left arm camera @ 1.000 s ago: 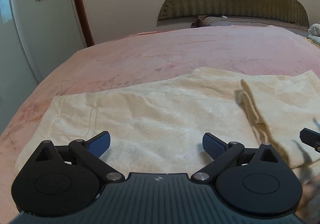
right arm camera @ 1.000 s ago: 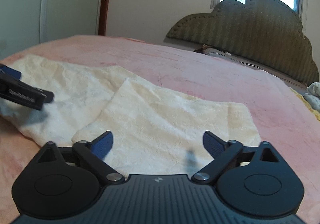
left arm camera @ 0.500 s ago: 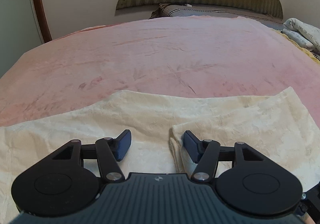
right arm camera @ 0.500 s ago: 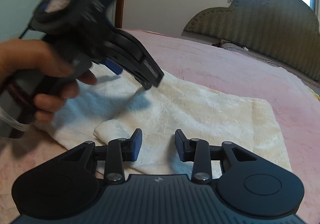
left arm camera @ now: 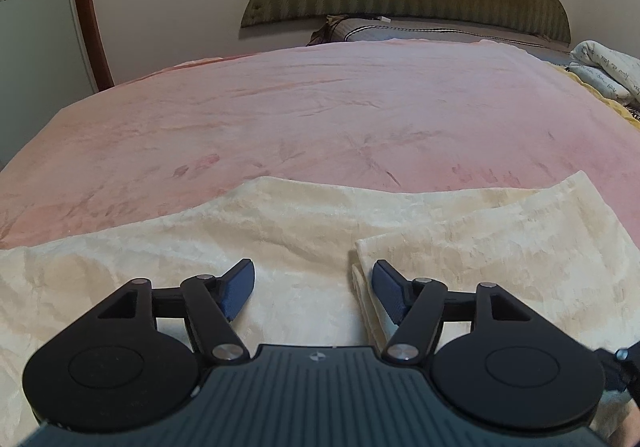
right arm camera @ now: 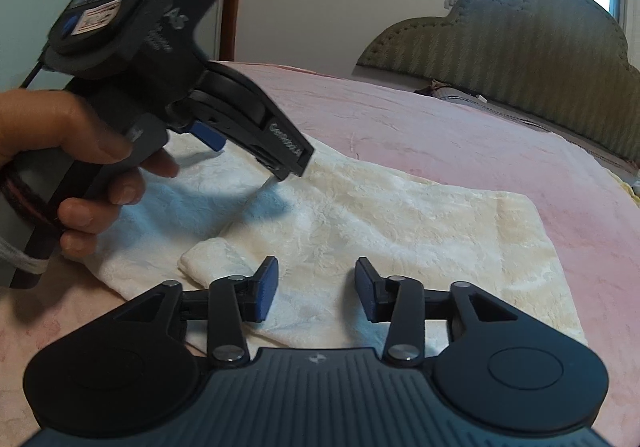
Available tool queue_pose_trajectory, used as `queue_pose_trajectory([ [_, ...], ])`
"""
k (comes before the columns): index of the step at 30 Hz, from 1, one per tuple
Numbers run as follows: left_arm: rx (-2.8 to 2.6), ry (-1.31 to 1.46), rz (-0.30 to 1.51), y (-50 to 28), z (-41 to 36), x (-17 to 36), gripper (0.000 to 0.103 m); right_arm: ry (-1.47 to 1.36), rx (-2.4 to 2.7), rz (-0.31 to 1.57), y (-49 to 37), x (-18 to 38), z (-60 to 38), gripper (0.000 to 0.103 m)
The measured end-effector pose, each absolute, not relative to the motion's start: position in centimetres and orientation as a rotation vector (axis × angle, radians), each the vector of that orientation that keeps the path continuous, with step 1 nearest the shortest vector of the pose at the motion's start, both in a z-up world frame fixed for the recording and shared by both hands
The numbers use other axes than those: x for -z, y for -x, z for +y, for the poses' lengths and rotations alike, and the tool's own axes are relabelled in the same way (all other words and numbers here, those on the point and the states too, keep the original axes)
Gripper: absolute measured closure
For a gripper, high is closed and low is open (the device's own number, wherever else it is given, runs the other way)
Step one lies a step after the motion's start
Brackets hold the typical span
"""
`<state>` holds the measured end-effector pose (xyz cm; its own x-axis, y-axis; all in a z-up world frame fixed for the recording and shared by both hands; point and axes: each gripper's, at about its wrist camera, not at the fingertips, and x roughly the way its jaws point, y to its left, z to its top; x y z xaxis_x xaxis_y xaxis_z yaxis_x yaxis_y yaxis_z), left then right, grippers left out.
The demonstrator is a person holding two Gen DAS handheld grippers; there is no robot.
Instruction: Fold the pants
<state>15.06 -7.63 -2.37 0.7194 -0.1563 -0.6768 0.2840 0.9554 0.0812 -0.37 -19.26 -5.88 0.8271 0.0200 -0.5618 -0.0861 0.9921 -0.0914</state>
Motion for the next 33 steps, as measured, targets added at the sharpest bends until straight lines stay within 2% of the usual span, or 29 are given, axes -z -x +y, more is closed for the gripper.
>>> queue_pose_trajectory([
  [1,0.245,-0.183,0.729,-15.0,-7.5,2.4,0.031,0.101,-0.042,0.599,0.3,5.8,-19.6,0.047],
  [2,0.245,-0.183,0.729,-14.8,-7.4,2.4,0.031,0.083,-0.023,0.605,0.1,5.8,-20.0,0.036],
  [3,0.244,-0.182,0.728,-14.6,-7.3,2.3,0.031,0.061,-0.009,0.613,-0.1,5.9,-20.4,0.03],
  [4,0.243,-0.181,0.728,-14.5,-7.2,2.3,0.031,0.037,-0.007,0.619,-0.2,5.9,-20.8,0.029],
  [10,0.222,-0.174,0.725,-13.5,-6.1,2.1,0.031,0.034,0.0,0.612,-0.2,5.7,-21.1,0.028],
  [17,0.268,-0.192,0.687,-10.7,-5.4,1.3,0.031,0.128,0.149,0.491,4.6,3.2,-23.6,0.029],
  [23,0.36,-0.222,0.694,-9.2,-7.9,2.6,0.029,0.145,0.3,0.553,7.7,1.6,-29.8,0.03],
  [27,0.349,-0.301,0.662,-8.4,-9.0,3.9,0.024,0.059,0.285,0.551,7.7,2.2,-30.6,0.029],
  [30,0.343,-0.343,0.632,-7.9,-8.9,4.0,0.019,0.179,0.336,0.674,6.3,4.9,-30.2,0.029],
  [33,0.329,-0.337,0.631,-8.0,-8.6,4.0,0.016,0.129,0.364,0.63,6.6,3.9,-30.2,0.029],
])
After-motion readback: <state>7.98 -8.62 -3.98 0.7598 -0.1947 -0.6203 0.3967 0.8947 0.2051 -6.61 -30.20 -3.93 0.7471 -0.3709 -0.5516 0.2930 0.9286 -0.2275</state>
